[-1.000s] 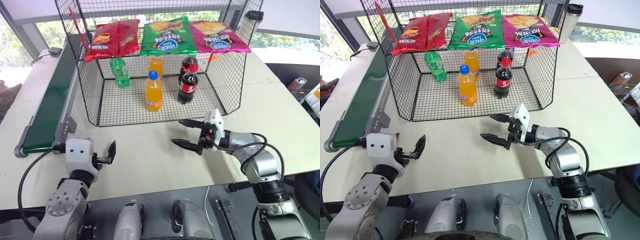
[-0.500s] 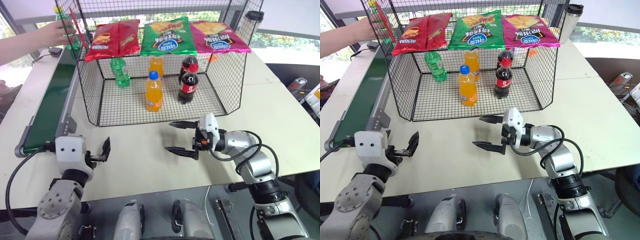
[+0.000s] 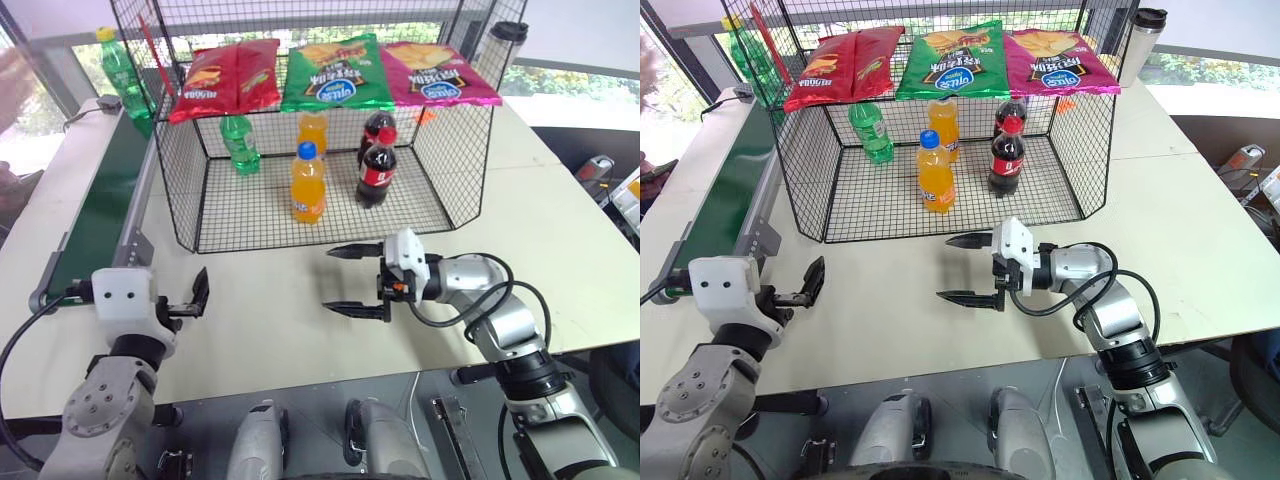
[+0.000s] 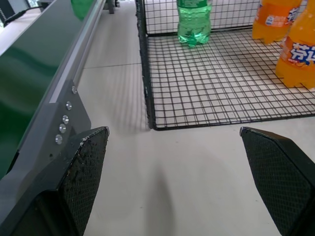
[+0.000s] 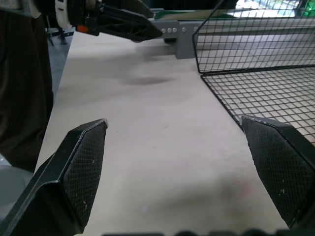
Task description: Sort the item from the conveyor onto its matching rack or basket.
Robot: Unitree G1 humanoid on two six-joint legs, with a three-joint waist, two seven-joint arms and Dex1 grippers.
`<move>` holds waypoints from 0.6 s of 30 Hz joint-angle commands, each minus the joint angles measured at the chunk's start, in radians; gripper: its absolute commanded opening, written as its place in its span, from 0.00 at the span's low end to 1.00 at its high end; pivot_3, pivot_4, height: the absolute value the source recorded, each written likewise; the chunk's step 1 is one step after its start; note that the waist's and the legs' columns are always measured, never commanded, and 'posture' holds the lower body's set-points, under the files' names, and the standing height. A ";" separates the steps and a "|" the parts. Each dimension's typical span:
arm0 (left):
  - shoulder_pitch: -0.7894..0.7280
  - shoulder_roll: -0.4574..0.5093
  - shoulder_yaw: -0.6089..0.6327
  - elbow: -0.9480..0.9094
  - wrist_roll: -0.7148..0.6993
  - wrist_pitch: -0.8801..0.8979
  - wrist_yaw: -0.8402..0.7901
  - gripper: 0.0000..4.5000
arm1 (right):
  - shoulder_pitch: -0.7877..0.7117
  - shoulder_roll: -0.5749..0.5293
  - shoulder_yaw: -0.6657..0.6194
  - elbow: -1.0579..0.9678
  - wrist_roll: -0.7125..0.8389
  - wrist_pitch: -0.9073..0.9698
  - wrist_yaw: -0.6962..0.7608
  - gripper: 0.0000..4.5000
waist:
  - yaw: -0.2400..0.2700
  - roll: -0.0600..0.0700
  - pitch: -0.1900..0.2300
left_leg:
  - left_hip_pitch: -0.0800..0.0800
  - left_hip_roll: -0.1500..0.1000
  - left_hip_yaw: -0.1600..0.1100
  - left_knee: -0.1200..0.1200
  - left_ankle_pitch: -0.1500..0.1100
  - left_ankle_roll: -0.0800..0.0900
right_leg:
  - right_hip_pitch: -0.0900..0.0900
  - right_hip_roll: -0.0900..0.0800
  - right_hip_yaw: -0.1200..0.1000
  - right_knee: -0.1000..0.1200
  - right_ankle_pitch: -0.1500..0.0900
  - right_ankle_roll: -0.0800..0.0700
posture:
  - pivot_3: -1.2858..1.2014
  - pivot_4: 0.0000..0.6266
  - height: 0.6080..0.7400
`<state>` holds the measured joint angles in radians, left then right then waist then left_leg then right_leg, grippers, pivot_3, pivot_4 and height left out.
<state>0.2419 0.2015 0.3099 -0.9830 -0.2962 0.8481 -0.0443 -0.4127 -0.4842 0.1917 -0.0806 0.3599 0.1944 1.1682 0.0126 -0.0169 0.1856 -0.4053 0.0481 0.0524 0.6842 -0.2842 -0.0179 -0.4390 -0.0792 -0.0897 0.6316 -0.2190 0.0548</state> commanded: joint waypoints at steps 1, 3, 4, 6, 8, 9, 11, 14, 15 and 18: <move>0.003 -0.004 0.024 -0.055 -0.009 0.001 0.009 0.99 | -0.018 -0.010 0.001 -0.036 0.000 -0.011 0.010 1.00 | 0.000 0.000 0.000 | 0.000 0.000 0.000 0.000 0.000 0.000 | 0.000 0.000 0.000 0.000 0.000 0.000 | 0.52 0.24 1.00; 0.004 -0.006 0.034 -0.059 -0.012 0.002 0.010 0.99 | -0.018 -0.010 0.002 -0.029 -0.003 -0.014 0.010 1.00 | 0.000 0.000 0.000 | 0.000 0.000 0.000 0.000 0.000 0.000 | 0.000 0.000 0.000 0.000 0.000 0.000 | 0.52 0.24 1.00; 0.005 -0.006 0.040 -0.062 -0.013 0.001 0.012 0.99 | -0.019 -0.010 0.002 -0.026 -0.005 -0.016 0.010 1.00 | 0.000 0.000 0.000 | 0.000 0.000 0.000 0.000 0.000 0.000 | 0.000 0.000 0.000 0.000 0.000 0.000 | 0.52 0.24 1.00; 0.006 -0.011 0.060 -0.064 -0.019 -0.002 0.018 0.99 | -0.019 -0.009 0.001 -0.020 -0.008 -0.020 0.012 1.00 | -0.001 0.000 0.000 | 0.000 0.000 0.000 0.000 0.000 0.000 | 0.000 0.000 0.000 0.000 0.000 0.000 | 0.52 0.24 1.00; 0.006 -0.025 0.109 -0.064 -0.036 -0.007 0.033 0.99 | -0.018 -0.011 0.002 -0.014 -0.011 -0.024 0.013 1.00 | 0.000 0.000 0.000 | 0.000 0.000 0.000 0.000 0.000 0.000 | 0.000 0.000 0.000 0.000 0.000 0.000 | 0.52 0.24 1.00; 0.006 -0.035 0.133 -0.064 -0.046 -0.008 0.041 0.99 | -0.017 -0.011 0.001 -0.012 -0.012 -0.025 0.014 1.00 | 0.000 0.000 0.000 | 0.000 0.000 0.000 0.000 0.000 0.000 | 0.000 0.000 0.000 0.000 0.000 0.000 | 0.52 0.24 1.00; 0.017 -0.045 0.182 -0.062 -0.053 -0.006 0.047 0.99 | -0.016 -0.010 0.000 -0.007 -0.013 -0.026 0.014 1.00 | 0.000 0.000 0.000 | 0.000 0.000 0.000 0.000 0.000 0.000 | 0.000 0.000 0.000 0.000 0.000 0.000 | 0.52 0.24 1.00; 0.036 -0.052 0.262 -0.027 -0.082 -0.019 0.038 0.99 | -0.015 -0.006 -0.003 0.000 -0.014 -0.021 0.009 1.00 | -0.001 0.000 0.000 | 0.000 0.000 0.000 0.000 0.000 0.000 | 0.000 0.000 0.000 0.000 0.000 0.000 | 0.52 0.24 1.00; 0.039 -0.055 0.289 -0.012 -0.094 -0.023 0.036 0.99 | -0.014 -0.005 -0.003 0.003 -0.015 -0.022 0.009 1.00 | -0.001 0.000 0.000 | 0.000 0.000 0.000 0.000 0.000 0.000 | 0.000 0.000 0.000 0.000 0.000 0.000 | 0.52 0.24 1.00; 0.046 -0.051 0.337 0.016 -0.115 -0.034 0.031 0.99 | -0.012 -0.004 -0.003 0.013 -0.019 -0.031 0.011 1.00 | 0.000 0.000 0.000 | 0.001 0.000 0.000 0.000 0.000 0.000 | 0.001 0.000 0.000 0.000 -0.001 -0.002 | 0.52 0.24 1.00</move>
<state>0.2825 0.1461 0.6106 -0.9566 -0.3978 0.8378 -0.0110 -0.4142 -0.4890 0.1984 -0.0604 0.3371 0.1847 1.1778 0.0130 -0.0169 0.1855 -0.4044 0.0481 0.0525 0.6843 -0.2842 -0.0179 -0.4380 -0.0791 -0.0898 0.6316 -0.2201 0.0528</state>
